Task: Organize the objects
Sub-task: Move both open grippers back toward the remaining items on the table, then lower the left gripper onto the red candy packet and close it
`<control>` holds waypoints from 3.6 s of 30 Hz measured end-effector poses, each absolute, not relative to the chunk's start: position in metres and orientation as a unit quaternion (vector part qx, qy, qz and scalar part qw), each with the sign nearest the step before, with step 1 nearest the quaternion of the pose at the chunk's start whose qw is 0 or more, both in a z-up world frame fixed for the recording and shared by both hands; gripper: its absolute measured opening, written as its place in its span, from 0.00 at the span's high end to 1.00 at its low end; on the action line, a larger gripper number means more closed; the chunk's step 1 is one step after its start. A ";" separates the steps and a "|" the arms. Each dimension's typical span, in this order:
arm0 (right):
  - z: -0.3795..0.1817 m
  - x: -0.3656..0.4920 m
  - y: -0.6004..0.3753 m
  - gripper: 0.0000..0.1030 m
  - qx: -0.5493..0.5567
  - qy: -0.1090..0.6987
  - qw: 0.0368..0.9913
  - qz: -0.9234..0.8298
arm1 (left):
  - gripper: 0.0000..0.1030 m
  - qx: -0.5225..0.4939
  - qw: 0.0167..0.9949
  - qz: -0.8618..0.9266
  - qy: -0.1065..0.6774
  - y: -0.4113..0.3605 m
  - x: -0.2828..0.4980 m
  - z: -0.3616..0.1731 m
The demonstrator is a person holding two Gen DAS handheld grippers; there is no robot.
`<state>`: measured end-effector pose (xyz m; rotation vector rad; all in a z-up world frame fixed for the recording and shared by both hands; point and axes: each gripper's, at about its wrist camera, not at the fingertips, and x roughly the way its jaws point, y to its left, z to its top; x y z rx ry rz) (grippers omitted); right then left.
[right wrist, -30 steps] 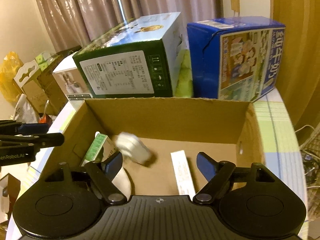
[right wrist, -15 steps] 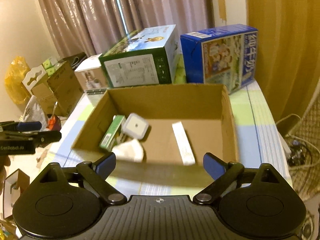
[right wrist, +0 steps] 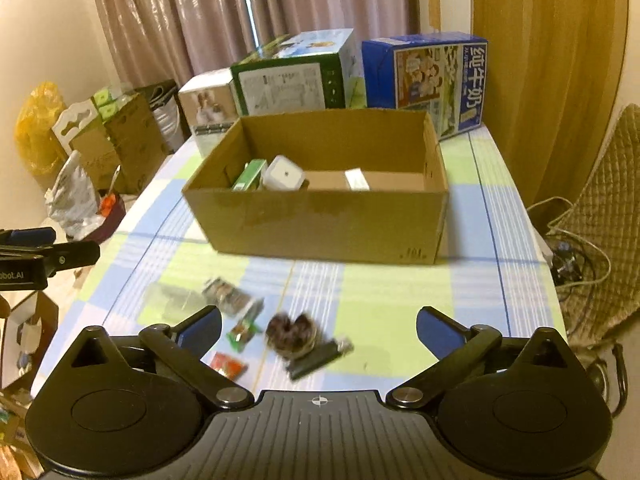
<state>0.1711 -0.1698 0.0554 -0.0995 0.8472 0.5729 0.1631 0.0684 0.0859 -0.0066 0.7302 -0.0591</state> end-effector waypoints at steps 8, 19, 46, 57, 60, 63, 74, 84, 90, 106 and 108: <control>0.042 0.122 -0.176 0.02 -0.069 0.413 0.867 0.271 | 0.01 -0.004 0.933 -0.023 0.360 0.069 0.113 0.082; 0.025 0.086 -0.204 0.02 -0.043 0.419 0.869 0.262 | 0.01 0.006 0.924 -0.022 0.382 0.058 0.072 0.056; 0.014 0.080 -0.223 0.02 -0.023 0.411 0.878 0.246 | 0.01 0.025 0.911 -0.046 0.410 0.024 0.069 0.022; -0.005 0.090 -0.225 0.02 -0.036 0.427 0.871 0.240 | 0.02 0.027 0.897 -0.057 0.438 0.016 0.082 -0.006; -0.009 0.094 -0.224 0.02 -0.041 0.428 0.870 0.241 | 0.02 0.024 0.895 -0.058 0.442 0.016 0.086 -0.011; -0.011 0.097 -0.223 0.02 -0.045 0.427 0.870 0.244 | 0.02 0.023 0.892 -0.059 0.447 0.015 0.090 -0.016; -0.019 0.120 -0.213 0.02 -0.064 0.434 0.859 0.264 | 0.07 0.017 0.885 -0.067 0.461 0.018 0.108 -0.032; -0.034 0.142 -0.190 0.05 -0.115 0.435 0.842 0.299 | 0.13 0.016 0.882 -0.087 0.462 0.014 0.139 -0.044; -0.047 0.163 -0.185 0.12 -0.126 0.452 0.829 0.305 | 0.21 0.032 0.876 -0.104 0.469 0.007 0.161 -0.056; -0.074 0.195 -0.163 0.12 -0.155 0.470 0.804 0.330 | 0.59 0.060 0.856 -0.125 0.497 -0.004 0.187 -0.089; -0.077 0.197 -0.160 0.12 -0.156 0.470 0.801 0.336 | 0.75 0.059 0.857 -0.127 0.495 -0.003 0.187 -0.088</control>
